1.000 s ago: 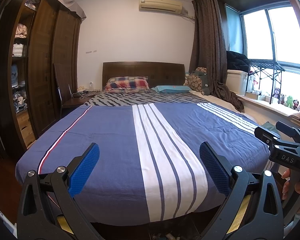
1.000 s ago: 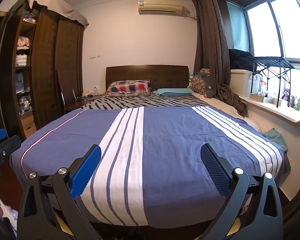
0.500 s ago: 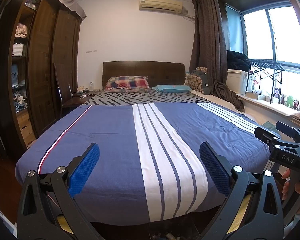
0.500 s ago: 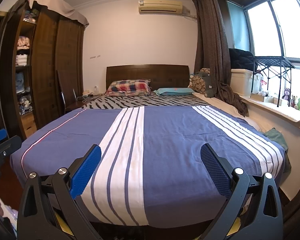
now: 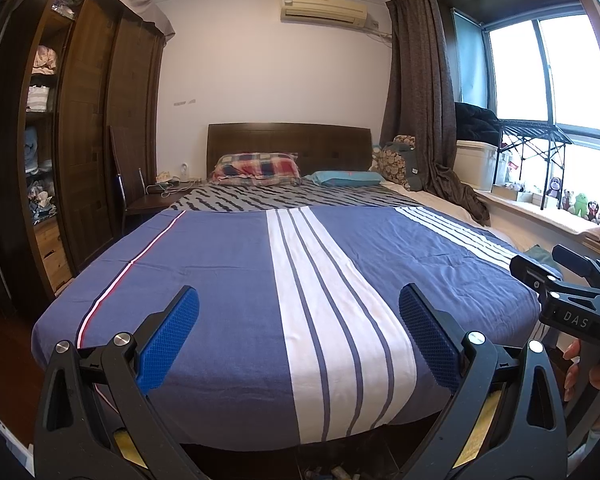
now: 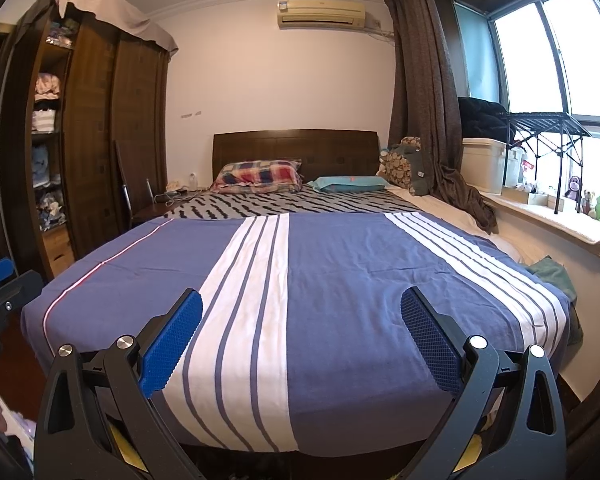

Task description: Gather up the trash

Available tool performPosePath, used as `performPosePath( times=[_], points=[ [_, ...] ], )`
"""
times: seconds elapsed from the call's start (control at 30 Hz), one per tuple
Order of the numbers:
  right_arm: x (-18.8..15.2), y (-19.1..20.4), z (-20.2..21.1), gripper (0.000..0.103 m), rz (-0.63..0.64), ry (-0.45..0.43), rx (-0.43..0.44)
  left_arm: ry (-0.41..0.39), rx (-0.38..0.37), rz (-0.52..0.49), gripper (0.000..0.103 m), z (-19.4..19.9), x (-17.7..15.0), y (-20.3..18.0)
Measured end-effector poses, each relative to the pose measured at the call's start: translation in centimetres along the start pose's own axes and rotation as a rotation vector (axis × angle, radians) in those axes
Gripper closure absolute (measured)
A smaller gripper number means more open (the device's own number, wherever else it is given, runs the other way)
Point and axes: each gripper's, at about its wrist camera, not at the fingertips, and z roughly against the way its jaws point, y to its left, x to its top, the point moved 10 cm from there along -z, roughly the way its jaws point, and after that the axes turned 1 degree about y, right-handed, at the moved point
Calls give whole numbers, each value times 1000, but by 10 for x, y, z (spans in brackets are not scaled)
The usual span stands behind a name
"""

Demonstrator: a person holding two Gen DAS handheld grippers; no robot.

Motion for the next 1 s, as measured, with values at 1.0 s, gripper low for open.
performPosePath(
  times=[1.0],
  points=[
    [-2, 2, -1, 3, -3, 6, -11, 12, 19, 46, 8, -1, -1, 6]
  ],
)
